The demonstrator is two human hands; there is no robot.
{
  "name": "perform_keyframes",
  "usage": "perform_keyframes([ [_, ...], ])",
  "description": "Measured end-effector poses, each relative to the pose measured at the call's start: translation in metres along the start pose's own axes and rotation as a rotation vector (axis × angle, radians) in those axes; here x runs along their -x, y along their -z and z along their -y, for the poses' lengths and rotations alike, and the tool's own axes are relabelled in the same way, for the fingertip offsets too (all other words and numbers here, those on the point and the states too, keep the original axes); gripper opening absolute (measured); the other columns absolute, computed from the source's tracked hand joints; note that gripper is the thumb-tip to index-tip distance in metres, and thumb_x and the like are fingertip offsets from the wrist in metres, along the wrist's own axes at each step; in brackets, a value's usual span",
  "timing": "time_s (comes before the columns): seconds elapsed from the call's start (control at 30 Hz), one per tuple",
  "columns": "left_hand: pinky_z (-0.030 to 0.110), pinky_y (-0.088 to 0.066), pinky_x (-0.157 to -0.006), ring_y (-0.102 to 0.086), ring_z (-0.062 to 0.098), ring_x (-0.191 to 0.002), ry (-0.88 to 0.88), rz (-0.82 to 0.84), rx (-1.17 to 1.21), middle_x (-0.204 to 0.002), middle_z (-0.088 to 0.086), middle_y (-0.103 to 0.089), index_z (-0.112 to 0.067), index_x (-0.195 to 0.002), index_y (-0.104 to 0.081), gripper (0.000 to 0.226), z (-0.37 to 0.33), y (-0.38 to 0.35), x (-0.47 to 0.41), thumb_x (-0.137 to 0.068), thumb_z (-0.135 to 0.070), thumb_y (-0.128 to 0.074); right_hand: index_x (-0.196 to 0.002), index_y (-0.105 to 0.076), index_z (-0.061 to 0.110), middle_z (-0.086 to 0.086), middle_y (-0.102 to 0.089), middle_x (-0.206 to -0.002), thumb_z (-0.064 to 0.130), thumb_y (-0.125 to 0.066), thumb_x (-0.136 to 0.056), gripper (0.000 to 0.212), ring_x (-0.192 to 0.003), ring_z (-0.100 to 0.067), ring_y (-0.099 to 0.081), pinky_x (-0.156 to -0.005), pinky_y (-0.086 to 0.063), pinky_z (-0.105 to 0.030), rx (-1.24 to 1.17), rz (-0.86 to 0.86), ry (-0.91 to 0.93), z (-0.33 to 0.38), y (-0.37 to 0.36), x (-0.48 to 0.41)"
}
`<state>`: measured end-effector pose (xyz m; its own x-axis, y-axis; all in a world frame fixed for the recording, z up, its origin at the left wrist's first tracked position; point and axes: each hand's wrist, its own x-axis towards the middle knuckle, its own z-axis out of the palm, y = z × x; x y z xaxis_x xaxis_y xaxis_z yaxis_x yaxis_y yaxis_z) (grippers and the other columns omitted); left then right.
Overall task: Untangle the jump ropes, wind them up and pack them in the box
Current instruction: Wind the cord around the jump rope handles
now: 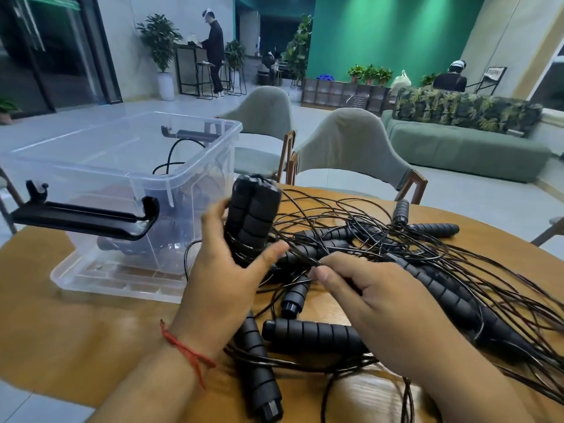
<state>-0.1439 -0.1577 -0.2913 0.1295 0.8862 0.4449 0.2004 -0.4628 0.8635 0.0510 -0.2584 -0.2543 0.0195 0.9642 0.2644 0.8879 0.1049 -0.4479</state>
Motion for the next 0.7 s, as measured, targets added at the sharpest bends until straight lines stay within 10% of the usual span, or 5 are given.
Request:
perform_keyframes([
  [0.2,0.04,-0.055,-0.096,-0.063,0.014,-0.115,-0.041,0.059,-0.315,-0.13,-0.015,-0.06,-0.048,-0.149,-0.025,0.1,0.007,-0.003,0.004,-0.071,-0.061,-0.087,-0.101,-0.065,0.037,0.015,-0.067,-0.08,0.06,-0.042,-0.105,0.033,-0.077,-0.007,-0.063,-0.066,-0.052,-0.036,-0.019,0.065,0.068,0.009,0.01,0.005],
  [0.4,0.037,-0.045,-0.076,-0.063,0.026,-0.108,-0.053,0.009,-0.603,-0.128,-0.01,-0.058,-0.038,-0.141,-0.033,0.084,-0.002,-0.014,0.016,-0.077,-0.077,-0.07,-0.083,-0.042,0.035,0.009,-0.052,-0.07,0.057,-0.044,-0.107,0.033,-0.071,-0.01,-0.049,-0.058,-0.037,-0.03,0.111,0.198,0.215,0.024,-0.004,0.006],
  [0.7,0.033,-0.05,-0.093,-0.055,0.007,-0.121,-0.302,0.392,-0.794,-0.13,-0.022,-0.055,-0.053,-0.159,-0.022,0.086,-0.013,-0.005,0.018,-0.079,-0.081,-0.036,-0.095,-0.07,0.041,0.023,-0.062,-0.078,0.066,-0.055,-0.095,0.029,-0.078,-0.002,-0.061,-0.061,-0.047,-0.024,0.123,0.017,0.273,0.001,0.015,0.006],
])
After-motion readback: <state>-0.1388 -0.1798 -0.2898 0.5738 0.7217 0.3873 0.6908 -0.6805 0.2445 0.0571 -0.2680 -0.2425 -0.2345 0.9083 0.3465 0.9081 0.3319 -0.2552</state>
